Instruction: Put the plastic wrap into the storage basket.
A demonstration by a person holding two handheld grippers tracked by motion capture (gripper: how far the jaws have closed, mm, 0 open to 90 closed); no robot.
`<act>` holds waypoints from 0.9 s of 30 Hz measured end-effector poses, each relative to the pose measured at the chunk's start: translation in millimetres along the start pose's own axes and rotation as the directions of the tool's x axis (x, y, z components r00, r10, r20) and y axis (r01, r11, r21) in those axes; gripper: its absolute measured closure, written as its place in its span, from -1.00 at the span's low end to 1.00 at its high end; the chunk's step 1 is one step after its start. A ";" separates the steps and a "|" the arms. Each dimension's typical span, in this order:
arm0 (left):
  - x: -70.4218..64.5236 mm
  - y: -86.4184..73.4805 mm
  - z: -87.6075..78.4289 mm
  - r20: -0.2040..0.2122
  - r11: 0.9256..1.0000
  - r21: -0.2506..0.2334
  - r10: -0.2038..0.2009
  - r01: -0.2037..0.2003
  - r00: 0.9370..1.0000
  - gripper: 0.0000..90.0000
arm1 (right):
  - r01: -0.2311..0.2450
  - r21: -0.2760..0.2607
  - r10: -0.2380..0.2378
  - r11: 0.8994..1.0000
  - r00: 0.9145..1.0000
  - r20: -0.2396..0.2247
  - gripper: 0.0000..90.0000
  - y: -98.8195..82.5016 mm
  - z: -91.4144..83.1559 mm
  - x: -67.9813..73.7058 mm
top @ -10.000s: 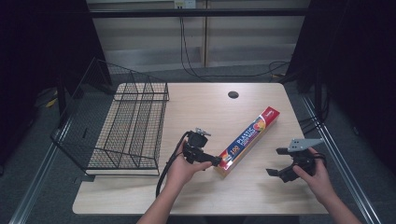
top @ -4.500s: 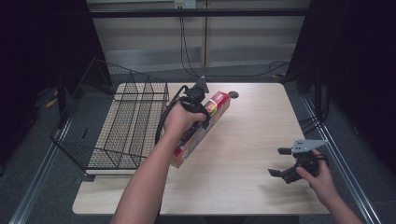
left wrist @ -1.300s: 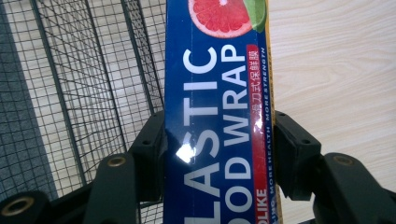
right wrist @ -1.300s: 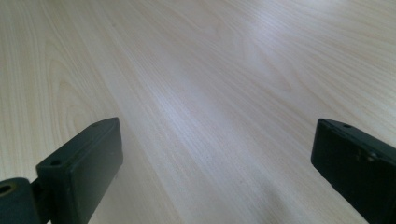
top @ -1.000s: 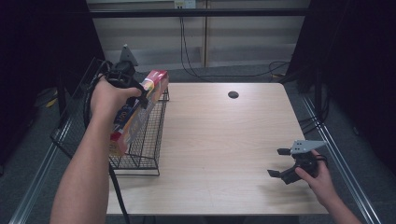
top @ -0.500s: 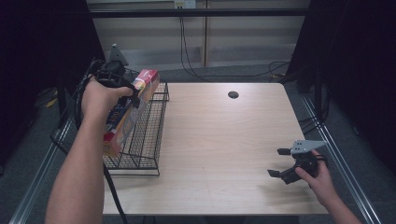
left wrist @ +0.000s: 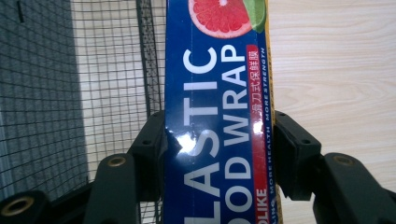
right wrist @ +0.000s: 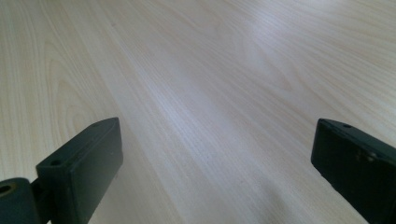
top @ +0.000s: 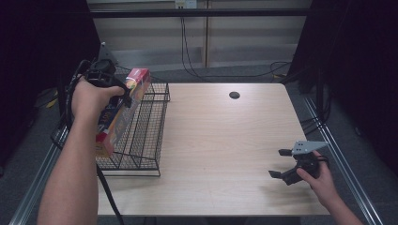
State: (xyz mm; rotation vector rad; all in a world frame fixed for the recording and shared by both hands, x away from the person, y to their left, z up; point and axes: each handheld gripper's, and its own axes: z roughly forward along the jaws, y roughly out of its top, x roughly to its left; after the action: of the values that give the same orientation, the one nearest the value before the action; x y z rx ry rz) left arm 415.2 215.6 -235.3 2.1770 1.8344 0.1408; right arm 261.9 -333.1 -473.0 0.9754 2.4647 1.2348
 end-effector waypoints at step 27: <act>28.4 -7.2 -14.3 -0.038 0.996 -0.027 -0.089 0.088 0.995 0.01 | -0.002 0.001 0.002 1.000 1.000 -0.004 -0.96 0.3 0.2 1.0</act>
State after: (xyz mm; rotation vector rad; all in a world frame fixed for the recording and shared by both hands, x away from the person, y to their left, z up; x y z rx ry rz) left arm 410.0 246.6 -226.9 2.0859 1.9366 0.1874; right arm 261.4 -332.3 -472.7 0.9768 2.4680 1.2371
